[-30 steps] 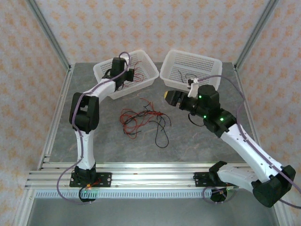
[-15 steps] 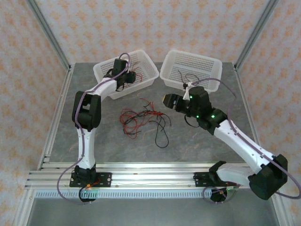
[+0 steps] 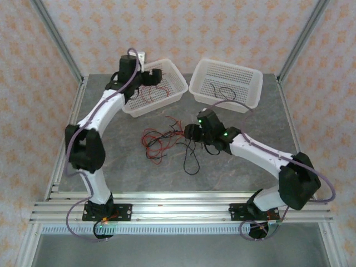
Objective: Untangle the cables
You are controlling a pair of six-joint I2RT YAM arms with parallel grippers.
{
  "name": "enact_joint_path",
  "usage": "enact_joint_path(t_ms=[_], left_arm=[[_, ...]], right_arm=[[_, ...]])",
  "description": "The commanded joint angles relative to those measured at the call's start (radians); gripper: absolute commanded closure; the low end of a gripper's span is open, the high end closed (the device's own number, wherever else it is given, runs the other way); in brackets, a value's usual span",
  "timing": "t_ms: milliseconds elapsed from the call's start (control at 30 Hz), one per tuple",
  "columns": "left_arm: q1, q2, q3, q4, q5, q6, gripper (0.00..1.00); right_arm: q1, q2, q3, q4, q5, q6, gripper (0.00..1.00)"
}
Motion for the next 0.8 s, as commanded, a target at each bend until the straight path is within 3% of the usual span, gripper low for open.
enact_joint_path(t_ms=[0,367,433,567,767], left_arm=[[-0.007,-0.131,-0.075,0.047,0.025,-0.029,0.01],[-0.008,-0.592,-0.442,0.176,0.069,-0.173,0.01],[-0.009,-0.635,-0.479,0.172,0.081,-0.197,0.01],[-0.021,-0.697,-0.551,0.16,0.077,-0.23,0.03],[-0.128,-0.71,-0.637,0.149,0.051,-0.248,0.08]], right_arm=[[0.032,0.054,-0.019,-0.007,0.06,0.032,0.47],[0.057,0.242,0.011,0.034,0.084,0.082,0.6],[0.062,0.262,0.023,0.04,0.081,0.086,0.68],[0.074,0.258,0.057,0.031,0.081,0.09,1.0],[0.094,0.107,0.094,-0.047,0.072,0.037,1.0]])
